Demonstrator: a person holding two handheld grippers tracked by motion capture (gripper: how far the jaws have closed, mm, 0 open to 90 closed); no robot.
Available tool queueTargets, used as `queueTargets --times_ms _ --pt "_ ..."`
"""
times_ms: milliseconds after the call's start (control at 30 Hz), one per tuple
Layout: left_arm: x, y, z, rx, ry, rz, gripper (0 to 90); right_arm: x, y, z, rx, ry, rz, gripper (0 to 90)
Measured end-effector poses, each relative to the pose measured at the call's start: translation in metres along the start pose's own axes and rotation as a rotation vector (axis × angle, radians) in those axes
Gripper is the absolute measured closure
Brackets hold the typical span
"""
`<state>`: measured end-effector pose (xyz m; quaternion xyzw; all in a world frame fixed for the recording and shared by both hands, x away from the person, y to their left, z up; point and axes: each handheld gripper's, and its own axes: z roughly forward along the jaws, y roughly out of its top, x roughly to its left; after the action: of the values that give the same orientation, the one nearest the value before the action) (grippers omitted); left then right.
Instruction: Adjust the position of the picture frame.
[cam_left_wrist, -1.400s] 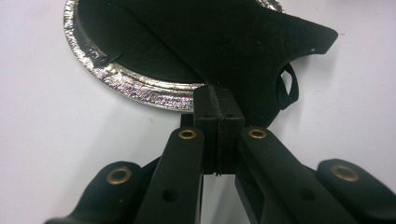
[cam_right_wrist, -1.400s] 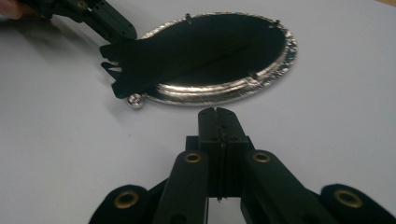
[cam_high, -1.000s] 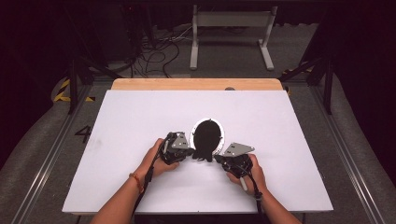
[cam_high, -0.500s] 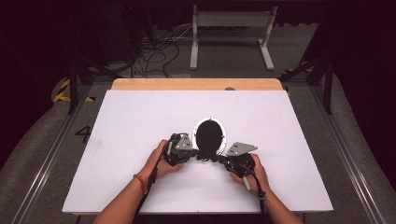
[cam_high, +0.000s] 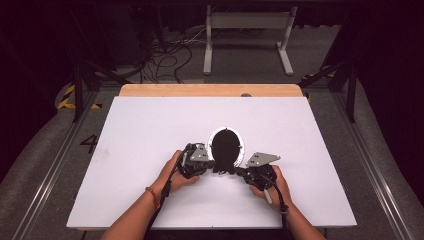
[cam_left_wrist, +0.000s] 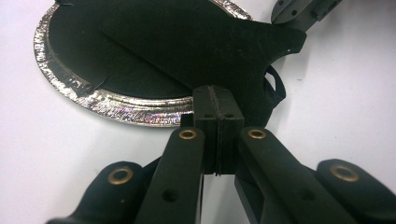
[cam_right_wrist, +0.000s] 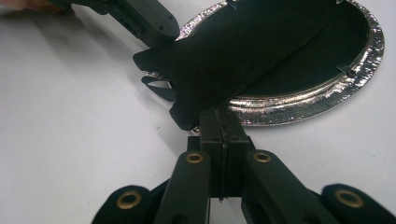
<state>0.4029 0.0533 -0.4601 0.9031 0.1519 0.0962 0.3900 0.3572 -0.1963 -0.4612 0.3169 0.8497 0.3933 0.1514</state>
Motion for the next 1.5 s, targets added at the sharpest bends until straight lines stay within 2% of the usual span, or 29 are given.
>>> queueTargets --times_ms 100,267,367,567,700,833,1167,1333,1400,1500 --pt "-0.003 0.002 0.001 0.008 0.004 0.021 90.0 0.001 -0.001 -0.002 0.006 -0.002 -0.001 90.0" --pt "-0.003 0.002 0.001 -0.003 -0.022 0.01 90.0 0.0 -0.003 -0.005 0.004 0.005 0.006 90.0" --pt "-0.004 0.002 0.001 -0.001 -0.023 0.017 90.0 0.002 -0.004 -0.007 0.007 0.0 0.001 90.0" --pt "-0.006 0.001 0.001 -0.006 -0.032 0.005 90.0 0.003 -0.004 -0.009 0.01 0.001 -0.002 90.0" --pt "-0.007 0.002 0.0 -0.002 -0.036 0.02 90.0 0.003 -0.005 -0.009 0.009 0.005 0.001 90.0" --pt "-0.007 0.002 0.0 -0.007 -0.043 0.003 90.0 0.003 -0.005 -0.01 0.011 0.006 0.006 90.0" --pt "-0.009 0.004 0.0 0.002 -0.038 0.037 90.0 0.004 -0.009 -0.01 -0.001 0.005 0.006 90.0" --pt "-0.009 0.004 0.0 -0.001 -0.038 0.025 90.0 0.006 -0.009 -0.011 -0.002 -0.007 -0.003 90.0" --pt "-0.009 0.004 0.0 -0.003 -0.046 0.028 90.0 0.005 -0.009 -0.011 -0.001 -0.002 -0.004 90.0" --pt "-0.006 0.003 -0.001 -0.008 -0.062 0.01 90.0 0.003 -0.009 -0.011 0.003 0.009 -0.008 90.0"
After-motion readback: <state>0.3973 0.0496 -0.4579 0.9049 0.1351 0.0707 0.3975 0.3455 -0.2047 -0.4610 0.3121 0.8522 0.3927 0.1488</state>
